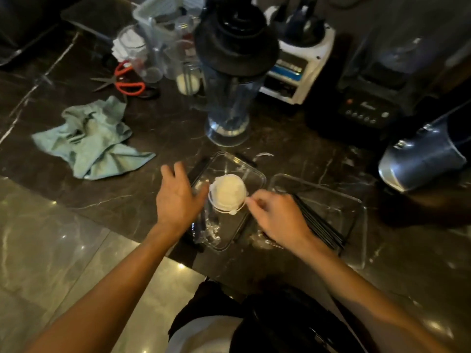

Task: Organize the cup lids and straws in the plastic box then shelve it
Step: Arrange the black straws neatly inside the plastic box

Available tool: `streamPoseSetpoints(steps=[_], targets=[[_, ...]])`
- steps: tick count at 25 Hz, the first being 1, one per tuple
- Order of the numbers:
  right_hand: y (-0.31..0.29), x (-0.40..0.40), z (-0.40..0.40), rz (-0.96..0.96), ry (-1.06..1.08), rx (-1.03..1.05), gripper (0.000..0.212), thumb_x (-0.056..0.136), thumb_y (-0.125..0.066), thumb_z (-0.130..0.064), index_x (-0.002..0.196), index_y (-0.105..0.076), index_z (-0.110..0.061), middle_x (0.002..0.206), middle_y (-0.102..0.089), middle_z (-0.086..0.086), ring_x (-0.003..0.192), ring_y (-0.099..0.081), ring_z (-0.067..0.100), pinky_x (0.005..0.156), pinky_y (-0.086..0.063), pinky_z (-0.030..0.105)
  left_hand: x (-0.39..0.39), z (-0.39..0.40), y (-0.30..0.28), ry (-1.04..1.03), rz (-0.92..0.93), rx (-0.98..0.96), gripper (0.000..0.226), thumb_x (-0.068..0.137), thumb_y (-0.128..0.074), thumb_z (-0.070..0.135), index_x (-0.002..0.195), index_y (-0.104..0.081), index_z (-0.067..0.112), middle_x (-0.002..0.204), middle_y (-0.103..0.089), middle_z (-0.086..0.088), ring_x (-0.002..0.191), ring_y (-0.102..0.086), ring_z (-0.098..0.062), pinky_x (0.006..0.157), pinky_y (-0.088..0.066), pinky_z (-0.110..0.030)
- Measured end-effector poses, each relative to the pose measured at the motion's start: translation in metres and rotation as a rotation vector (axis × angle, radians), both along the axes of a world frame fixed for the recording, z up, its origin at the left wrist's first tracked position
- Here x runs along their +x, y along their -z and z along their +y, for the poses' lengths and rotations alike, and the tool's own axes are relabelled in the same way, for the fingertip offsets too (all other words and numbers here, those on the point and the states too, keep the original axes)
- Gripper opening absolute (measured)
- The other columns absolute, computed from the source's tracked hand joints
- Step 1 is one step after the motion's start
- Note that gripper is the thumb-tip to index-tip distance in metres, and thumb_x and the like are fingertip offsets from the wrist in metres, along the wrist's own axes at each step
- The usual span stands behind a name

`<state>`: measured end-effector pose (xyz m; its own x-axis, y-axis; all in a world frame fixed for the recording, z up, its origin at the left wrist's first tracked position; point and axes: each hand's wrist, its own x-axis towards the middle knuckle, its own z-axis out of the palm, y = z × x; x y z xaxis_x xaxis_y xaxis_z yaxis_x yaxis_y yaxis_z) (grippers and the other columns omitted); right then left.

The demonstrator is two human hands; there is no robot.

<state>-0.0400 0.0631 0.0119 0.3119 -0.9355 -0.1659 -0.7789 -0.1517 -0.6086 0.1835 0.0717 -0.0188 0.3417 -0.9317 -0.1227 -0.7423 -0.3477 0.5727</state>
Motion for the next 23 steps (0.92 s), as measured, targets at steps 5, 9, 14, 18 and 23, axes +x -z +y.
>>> streamPoseSetpoints(steps=[5,9,14,18,23], targets=[[0.007,-0.106,0.006,0.254,0.323,0.082,0.019,0.097,-0.068,-0.038,0.098,-0.073,-0.019,0.083,-0.07,-0.004,0.083,-0.071,0.018,0.065,-0.045,0.03,-0.081,-0.048,-0.036,0.629,0.172,-0.128,0.033,0.086,-0.076,0.042,0.112,-0.065,0.024,0.088,-0.06,0.012,0.073,-0.056,-0.003,0.07,-0.054,-0.034],[0.018,-0.147,0.013,0.404,0.307,0.193,0.027,0.092,-0.072,-0.037,0.108,-0.067,-0.017,0.112,-0.07,0.006,0.109,-0.068,0.028,0.084,-0.052,0.037,-0.164,-0.062,-0.021,1.19,-0.013,0.065,0.047,0.083,-0.079,0.04,0.123,-0.064,0.021,0.111,-0.06,0.003,0.096,-0.056,-0.009,0.088,-0.054,-0.038],[0.033,-0.15,0.018,0.387,0.185,0.327,0.065,0.088,-0.079,-0.032,0.142,-0.049,-0.012,0.145,-0.052,0.011,0.135,-0.051,0.03,0.11,-0.045,0.044,-0.203,-0.065,0.018,1.411,-0.279,0.21,0.1,0.07,-0.088,0.04,0.153,-0.037,0.02,0.158,-0.038,-0.003,0.146,-0.034,-0.027,0.119,-0.033,-0.048],[0.046,-0.149,0.011,0.454,0.139,0.467,0.1,0.076,-0.087,-0.043,0.155,-0.033,-0.013,0.156,-0.038,0.01,0.146,-0.036,0.03,0.12,-0.033,0.045,-0.206,-0.065,0.037,1.469,-0.434,0.31,0.132,0.066,-0.09,0.047,0.164,-0.006,0.017,0.171,-0.005,-0.014,0.159,0.002,-0.033,0.128,-0.007,-0.054],[0.045,-0.151,0.005,0.48,0.068,0.46,0.086,0.081,-0.084,-0.035,0.153,-0.04,-0.016,0.151,-0.044,0.007,0.142,-0.042,0.029,0.116,-0.039,0.045,-0.21,-0.064,0.045,1.483,-0.605,0.303,0.129,0.067,-0.088,0.049,0.163,-0.009,0.014,0.164,-0.023,-0.015,0.153,-0.02,-0.033,0.126,-0.009,-0.059]])
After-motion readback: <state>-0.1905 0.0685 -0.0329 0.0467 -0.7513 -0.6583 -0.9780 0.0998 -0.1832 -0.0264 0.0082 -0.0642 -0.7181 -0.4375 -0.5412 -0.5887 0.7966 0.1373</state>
